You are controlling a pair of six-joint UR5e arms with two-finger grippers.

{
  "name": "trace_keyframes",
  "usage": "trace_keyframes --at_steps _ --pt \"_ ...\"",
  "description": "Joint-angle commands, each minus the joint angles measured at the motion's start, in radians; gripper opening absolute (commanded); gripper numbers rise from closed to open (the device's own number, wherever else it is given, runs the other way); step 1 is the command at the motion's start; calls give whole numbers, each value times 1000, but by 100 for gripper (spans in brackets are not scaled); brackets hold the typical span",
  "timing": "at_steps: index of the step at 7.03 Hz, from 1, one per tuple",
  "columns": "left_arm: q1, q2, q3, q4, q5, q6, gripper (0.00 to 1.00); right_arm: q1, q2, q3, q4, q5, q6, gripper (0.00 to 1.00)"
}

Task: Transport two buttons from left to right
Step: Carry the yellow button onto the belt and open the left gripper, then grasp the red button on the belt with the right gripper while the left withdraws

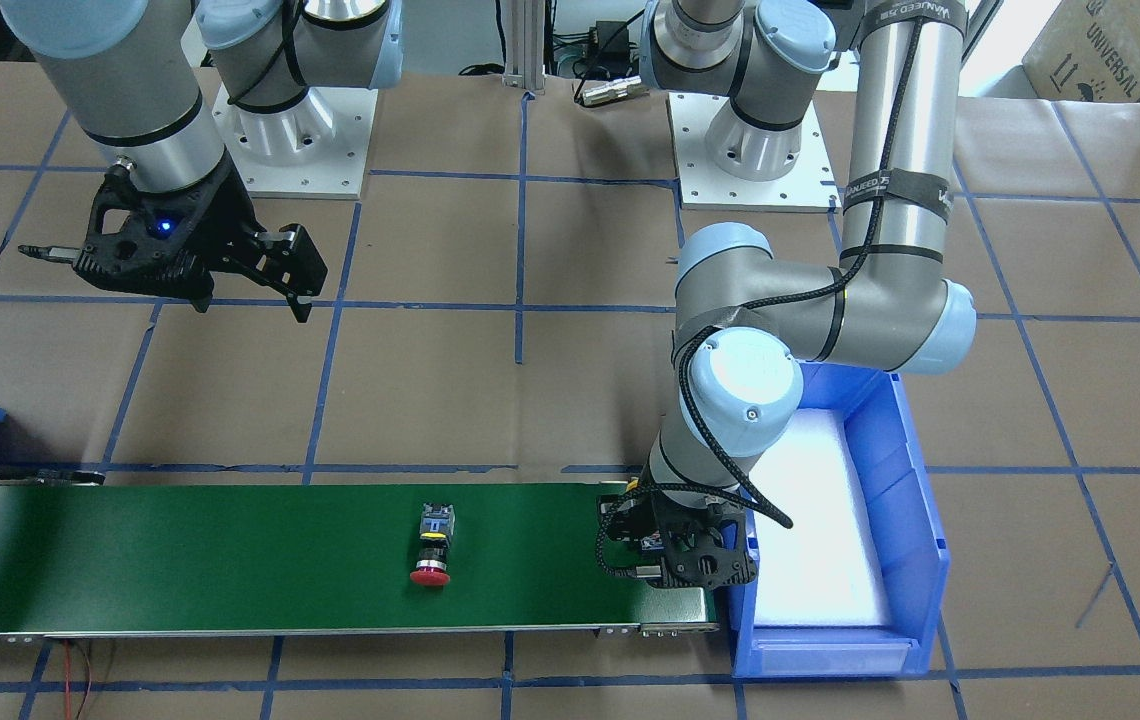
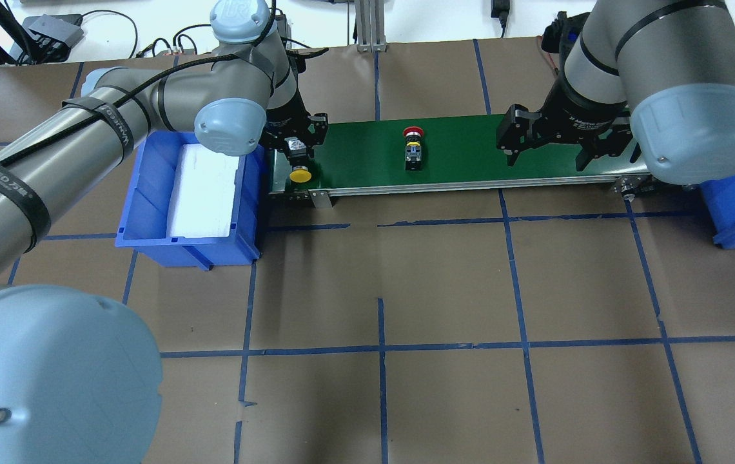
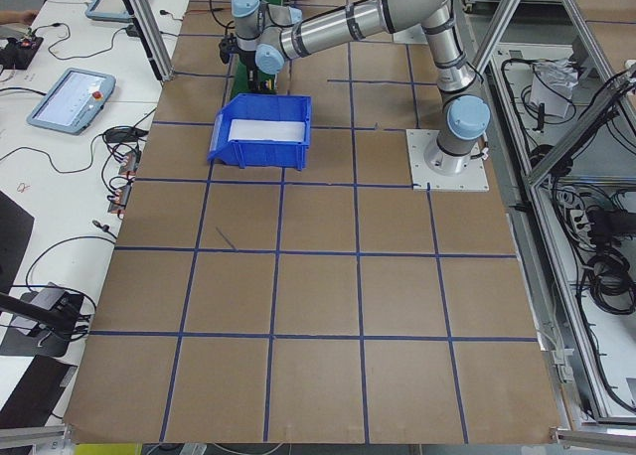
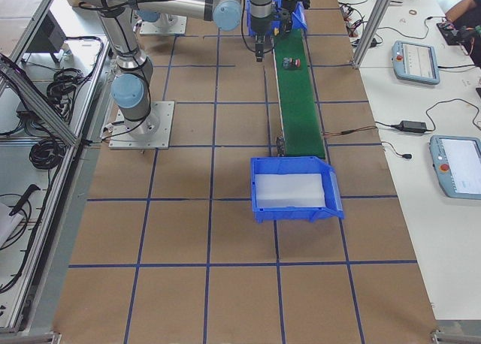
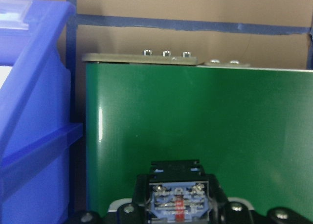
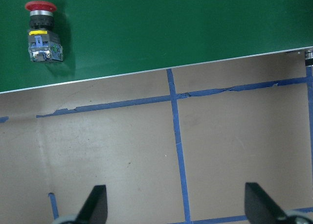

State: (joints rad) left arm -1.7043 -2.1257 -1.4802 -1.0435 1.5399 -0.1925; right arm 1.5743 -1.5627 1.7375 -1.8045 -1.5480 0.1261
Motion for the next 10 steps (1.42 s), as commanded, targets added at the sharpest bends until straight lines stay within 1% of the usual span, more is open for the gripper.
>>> trace_keyframes --at_steps 1,2,3,4,5,6,7,8,9,10 --pt "2 0 -2 7 6 1 27 0 33 27 -28 -1 13 100" --pt "5 -3 -3 7 12 2 30 3 68 24 -91 -1 77 100" --pt "9 -2 -9 5 12 2 39 7 110 22 -157 0 93 100" --pt "11 -2 -11 7 12 -5 74 42 163 -2 -218 0 95 100" --pt "11 6 -12 5 12 -4 100 62 212 -48 -223 0 122 100" --pt "11 18 -11 5 12 5 100 67 264 -82 -223 0 145 100" --pt "14 44 12 -3 9 10 100 87 327 -108 -269 0 165 100" --pt "26 125 -9 -50 5 13 100 90 381 -137 -283 0 181 100" --pt "37 203 -8 -140 6 13 100 92 424 -166 -303 0 184 100" --pt "67 275 -9 -256 8 15 100 92 440 -176 -305 0 187 100"
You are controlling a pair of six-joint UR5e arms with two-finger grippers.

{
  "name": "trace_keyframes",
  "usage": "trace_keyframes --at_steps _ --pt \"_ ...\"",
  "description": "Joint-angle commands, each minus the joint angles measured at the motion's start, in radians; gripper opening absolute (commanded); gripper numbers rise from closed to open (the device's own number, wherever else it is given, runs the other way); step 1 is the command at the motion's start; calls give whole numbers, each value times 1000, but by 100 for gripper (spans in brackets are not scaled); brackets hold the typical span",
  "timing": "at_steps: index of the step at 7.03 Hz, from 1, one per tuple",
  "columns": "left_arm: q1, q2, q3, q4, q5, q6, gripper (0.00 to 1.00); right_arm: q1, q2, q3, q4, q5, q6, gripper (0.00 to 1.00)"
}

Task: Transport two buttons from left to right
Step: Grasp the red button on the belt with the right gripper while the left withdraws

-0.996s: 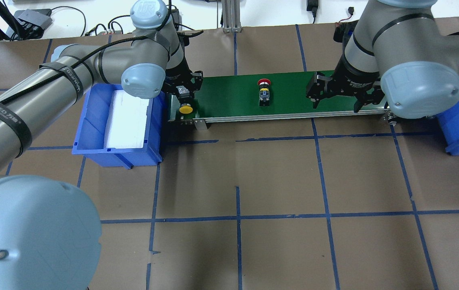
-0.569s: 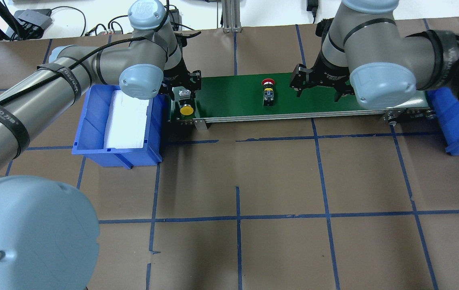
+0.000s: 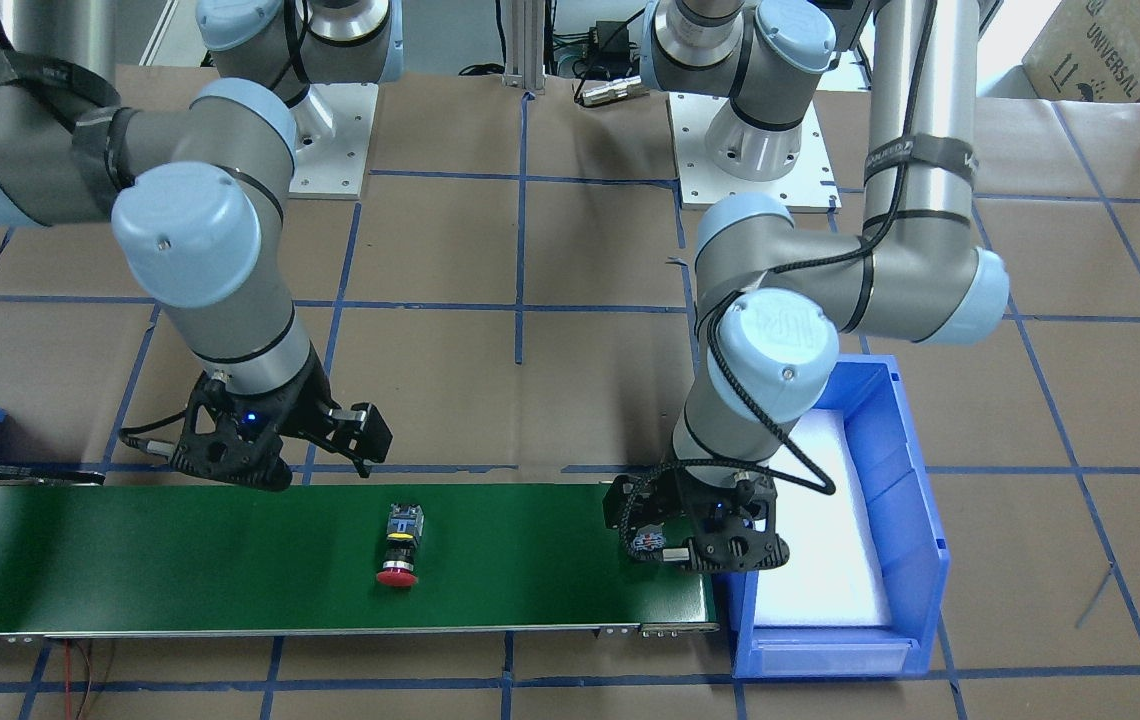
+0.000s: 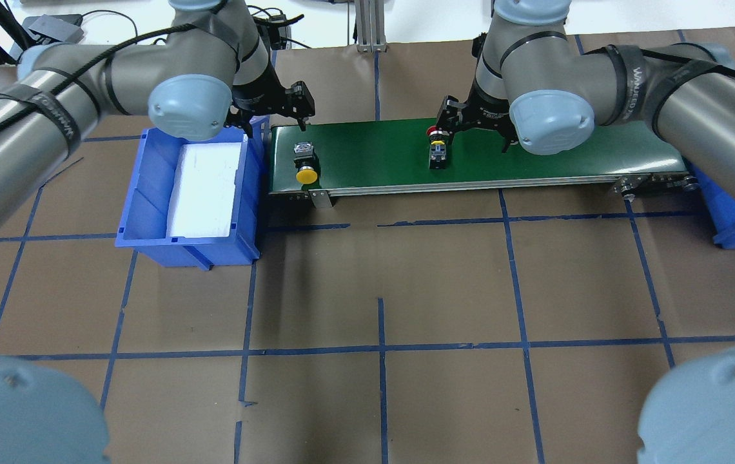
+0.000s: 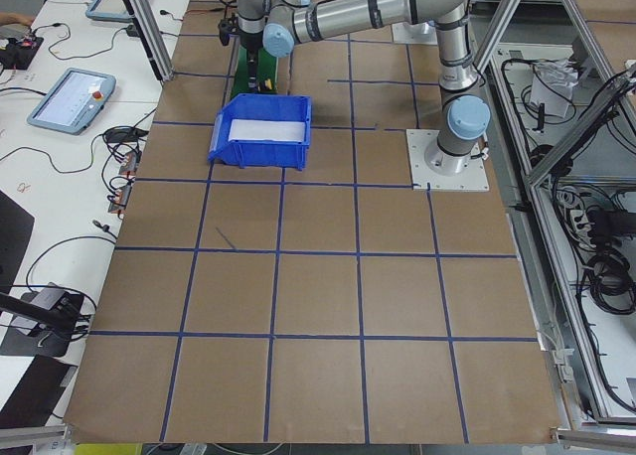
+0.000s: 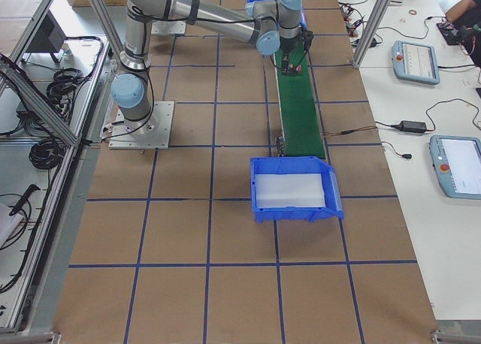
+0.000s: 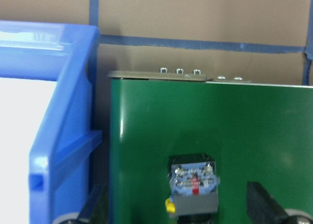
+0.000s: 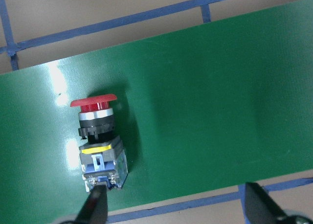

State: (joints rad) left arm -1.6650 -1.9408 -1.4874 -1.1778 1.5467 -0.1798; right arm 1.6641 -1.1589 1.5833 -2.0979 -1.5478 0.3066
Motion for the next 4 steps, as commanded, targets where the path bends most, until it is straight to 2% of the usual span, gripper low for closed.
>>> trace_keyframes --at_steps 1,3,4 --pt "66 171 -5 -254 3 11 100 2 38 -25 -14 0 8 100" --pt "82 310 -10 -449 10 40 100 3 59 -34 -34 2 19 100" --pt "82 321 -11 -477 10 42 100 3 70 -34 -48 20 23 100"
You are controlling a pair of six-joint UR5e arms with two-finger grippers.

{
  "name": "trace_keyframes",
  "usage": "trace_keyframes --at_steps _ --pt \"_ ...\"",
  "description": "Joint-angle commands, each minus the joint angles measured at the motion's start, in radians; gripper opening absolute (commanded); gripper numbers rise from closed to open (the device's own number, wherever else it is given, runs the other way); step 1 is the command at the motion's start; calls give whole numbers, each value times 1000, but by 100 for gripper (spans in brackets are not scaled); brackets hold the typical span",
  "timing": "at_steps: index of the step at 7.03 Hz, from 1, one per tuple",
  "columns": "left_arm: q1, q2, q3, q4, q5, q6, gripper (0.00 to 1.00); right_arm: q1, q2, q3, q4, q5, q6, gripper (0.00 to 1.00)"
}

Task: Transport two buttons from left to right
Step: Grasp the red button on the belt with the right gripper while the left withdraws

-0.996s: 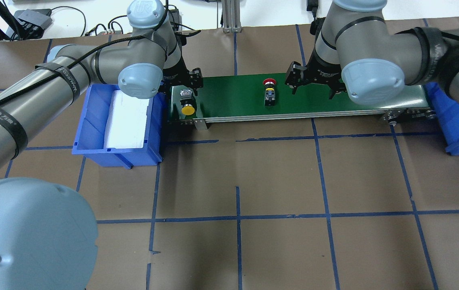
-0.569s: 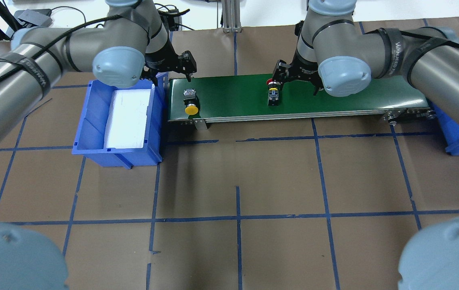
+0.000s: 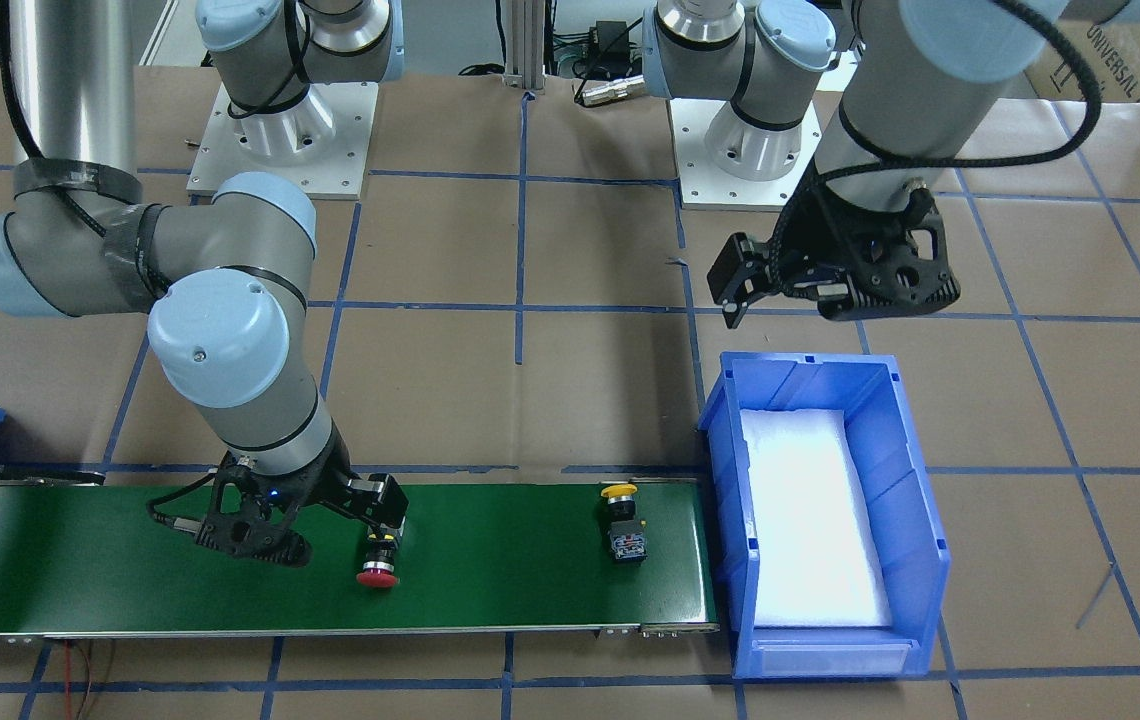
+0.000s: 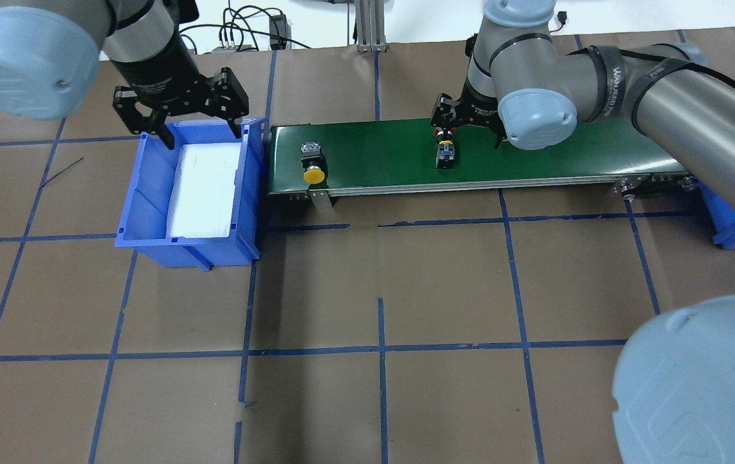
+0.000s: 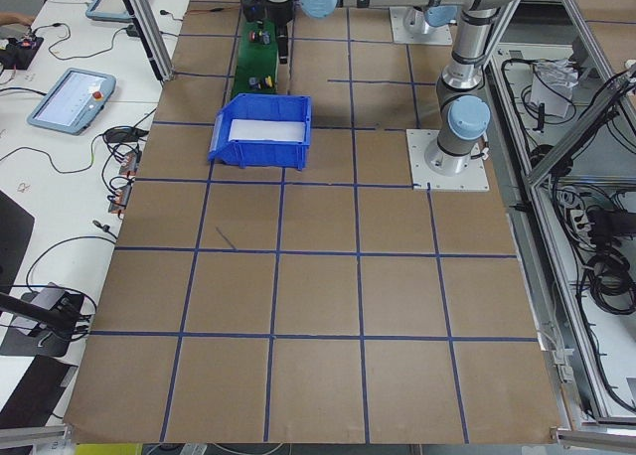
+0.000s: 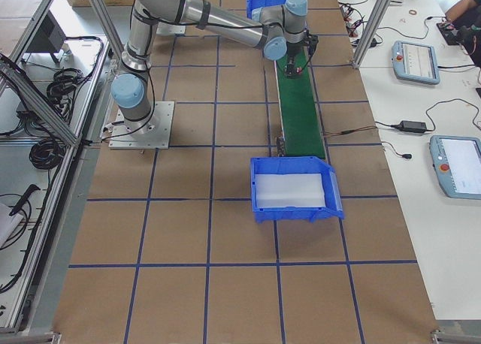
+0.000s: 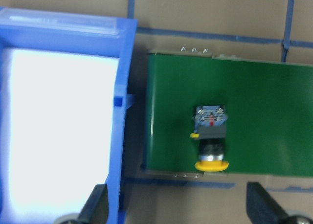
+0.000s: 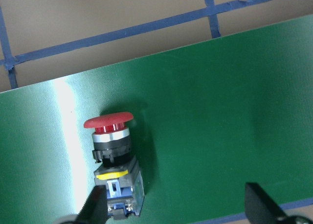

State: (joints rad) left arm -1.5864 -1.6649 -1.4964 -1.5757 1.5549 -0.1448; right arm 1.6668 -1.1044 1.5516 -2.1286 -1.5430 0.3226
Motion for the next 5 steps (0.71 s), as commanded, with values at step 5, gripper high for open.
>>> trace_keyframes --at_steps 5 --pt "6 62 -7 -115 -27 91 100 1 48 -1 -54 35 10 100"
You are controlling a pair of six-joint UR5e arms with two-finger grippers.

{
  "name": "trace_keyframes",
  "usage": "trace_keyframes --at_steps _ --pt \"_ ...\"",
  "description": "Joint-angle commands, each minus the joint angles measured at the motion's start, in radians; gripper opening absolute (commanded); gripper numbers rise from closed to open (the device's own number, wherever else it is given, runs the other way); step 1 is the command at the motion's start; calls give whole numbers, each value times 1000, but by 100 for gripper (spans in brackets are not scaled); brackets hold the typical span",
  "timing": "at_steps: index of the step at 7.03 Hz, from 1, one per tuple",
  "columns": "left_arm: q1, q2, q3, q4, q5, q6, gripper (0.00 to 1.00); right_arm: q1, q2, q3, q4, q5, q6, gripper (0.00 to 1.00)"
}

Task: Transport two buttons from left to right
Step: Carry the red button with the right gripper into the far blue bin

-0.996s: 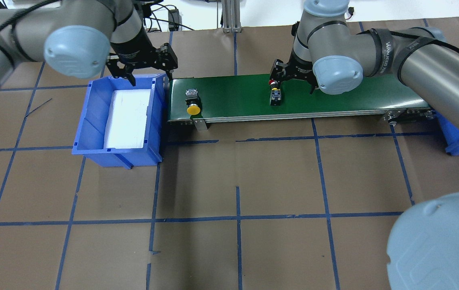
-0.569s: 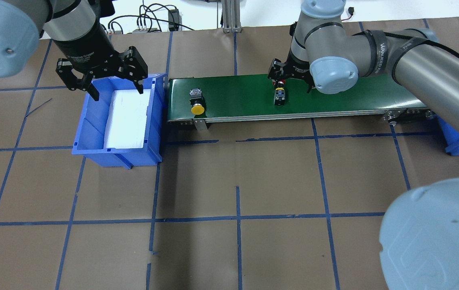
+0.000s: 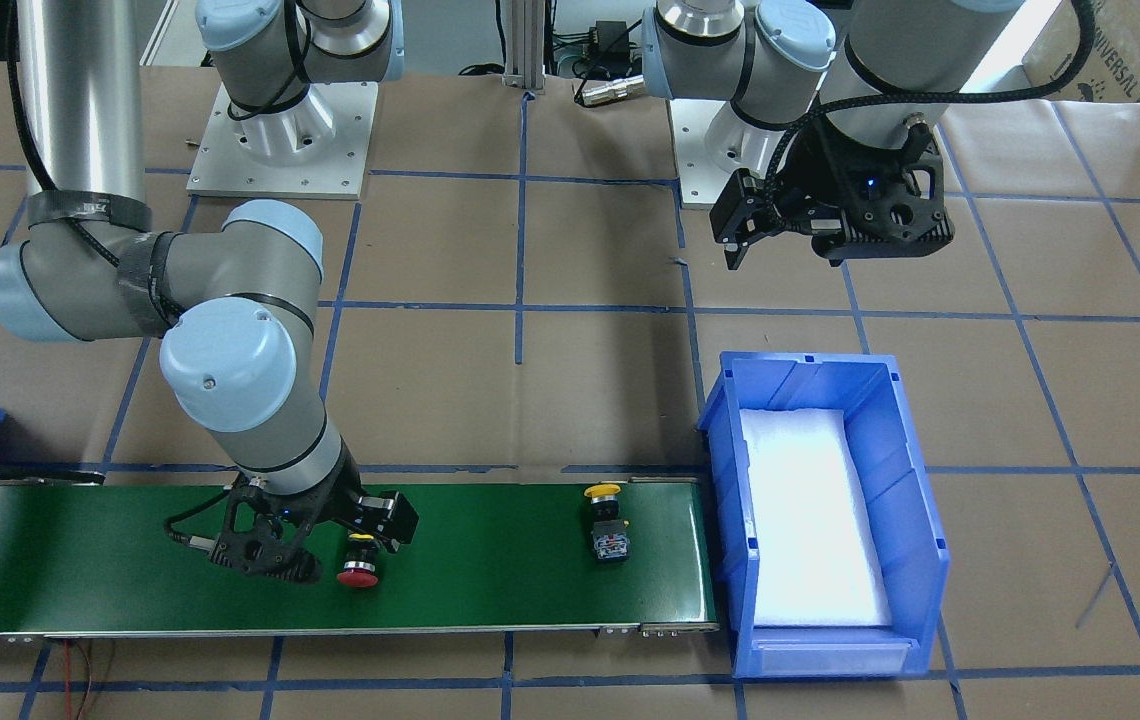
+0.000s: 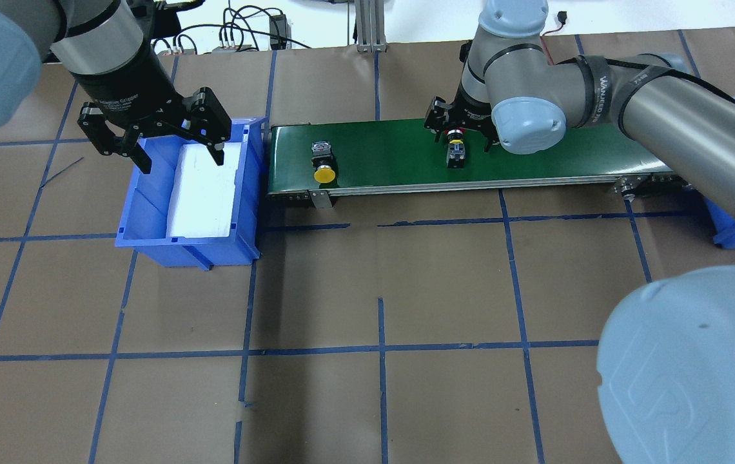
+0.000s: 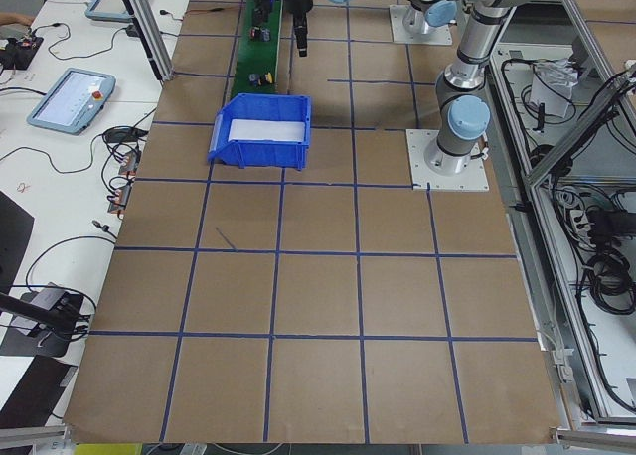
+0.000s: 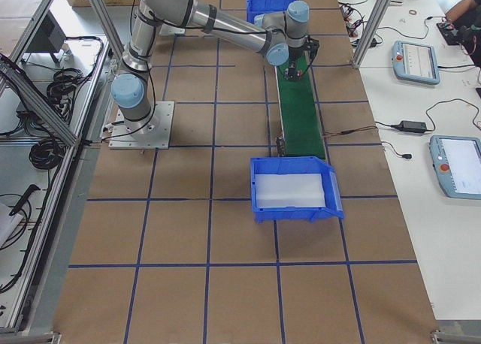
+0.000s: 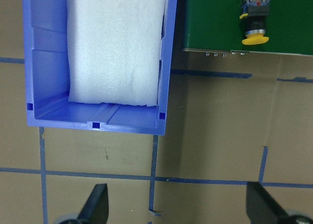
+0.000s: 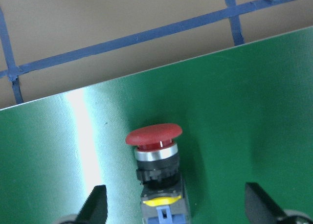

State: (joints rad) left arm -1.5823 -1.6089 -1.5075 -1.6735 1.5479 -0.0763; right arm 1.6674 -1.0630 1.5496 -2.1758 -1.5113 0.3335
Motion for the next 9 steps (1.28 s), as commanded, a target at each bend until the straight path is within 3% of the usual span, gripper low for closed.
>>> trace_keyframes --at_steps 1,2,3,4,6,9 --pt "2 23 22 -25 -5 23 100 0 5 6 -5 3 -4 91" --pt "2 27 7 -31 23 21 100 0 0 7 5 3 1 50" --pt "7 27 16 -41 30 23 100 0 0 10 19 5 4 18" --pt "11 27 19 -40 31 47 100 0 -5 14 60 5 4 4" --pt "12 27 20 -37 29 65 100 -2 -34 12 83 2 6 0" --pt "12 26 20 -37 17 66 100 -3 -171 6 238 -7 15 0"
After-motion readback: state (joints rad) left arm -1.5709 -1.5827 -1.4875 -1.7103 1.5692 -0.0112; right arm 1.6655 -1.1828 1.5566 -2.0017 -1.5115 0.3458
